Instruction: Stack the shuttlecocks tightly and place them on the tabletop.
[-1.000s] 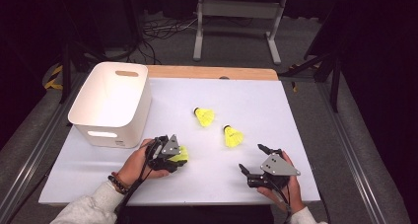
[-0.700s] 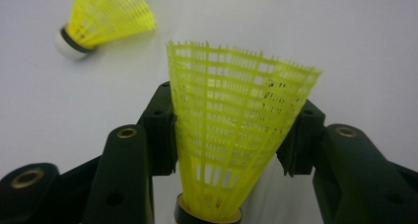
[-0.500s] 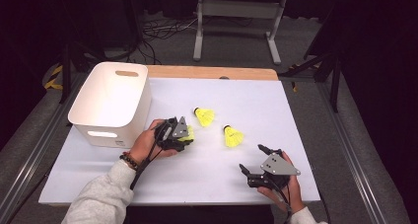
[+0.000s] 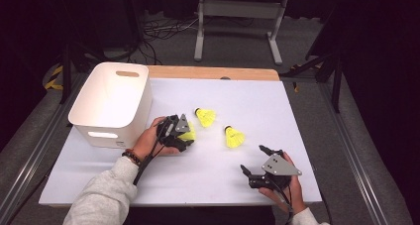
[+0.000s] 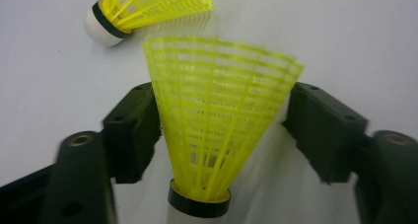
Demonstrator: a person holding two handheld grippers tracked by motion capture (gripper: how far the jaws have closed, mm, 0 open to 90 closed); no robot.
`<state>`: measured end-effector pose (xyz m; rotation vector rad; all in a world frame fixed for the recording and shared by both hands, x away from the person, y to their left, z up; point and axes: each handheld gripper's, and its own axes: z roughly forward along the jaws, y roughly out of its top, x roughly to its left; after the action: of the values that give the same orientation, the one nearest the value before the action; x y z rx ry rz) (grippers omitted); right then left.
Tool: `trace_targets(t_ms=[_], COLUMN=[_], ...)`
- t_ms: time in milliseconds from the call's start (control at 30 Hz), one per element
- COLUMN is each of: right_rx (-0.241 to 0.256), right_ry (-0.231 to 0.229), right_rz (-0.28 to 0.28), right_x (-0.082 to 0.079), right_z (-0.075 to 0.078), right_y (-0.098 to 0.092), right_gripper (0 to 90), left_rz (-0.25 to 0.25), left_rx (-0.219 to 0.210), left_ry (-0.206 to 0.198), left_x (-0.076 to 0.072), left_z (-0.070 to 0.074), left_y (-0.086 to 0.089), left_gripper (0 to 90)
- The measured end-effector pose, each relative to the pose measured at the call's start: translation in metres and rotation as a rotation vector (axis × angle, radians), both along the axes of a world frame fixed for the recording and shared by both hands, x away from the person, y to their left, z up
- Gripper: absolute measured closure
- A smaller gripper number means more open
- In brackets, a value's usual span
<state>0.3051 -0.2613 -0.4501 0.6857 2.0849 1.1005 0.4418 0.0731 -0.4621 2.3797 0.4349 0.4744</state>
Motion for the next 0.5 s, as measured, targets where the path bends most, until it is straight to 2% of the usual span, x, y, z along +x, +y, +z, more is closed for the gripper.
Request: trace_targets(t_ms=[133,233,367,433,500], right_rx=[0.002,0.002,0.003,0.006,0.003], right_ry=[-0.001,0.000,0.001,0.003,0.003], right_rz=[0.001,0.002,0.004,0.004,0.004], right_x=[0.000,0.000,0.000,0.000,0.000], right_z=[0.001,0.000,0.001,0.001,0.000], right_y=[0.000,0.000,0.000,0.000,0.000], right_gripper=[12.7,12.7,12.7,12.7,12.7], left_rz=[-0.008,0.011,0.074,0.104,0.121], left_rx=[-0.065,-0.081,-0.136,-0.154,-0.152], left_ry=[0.040,0.050,0.104,0.113,0.109], left_x=[-0.002,-0.003,-0.002,-0.002,-0.001], left_z=[0.004,0.007,0.012,0.014,0.017], left_y=[0.002,0.001,0.001,0.000,-0.001], left_gripper=[25.6,27.7,31.0,33.6,38.2])
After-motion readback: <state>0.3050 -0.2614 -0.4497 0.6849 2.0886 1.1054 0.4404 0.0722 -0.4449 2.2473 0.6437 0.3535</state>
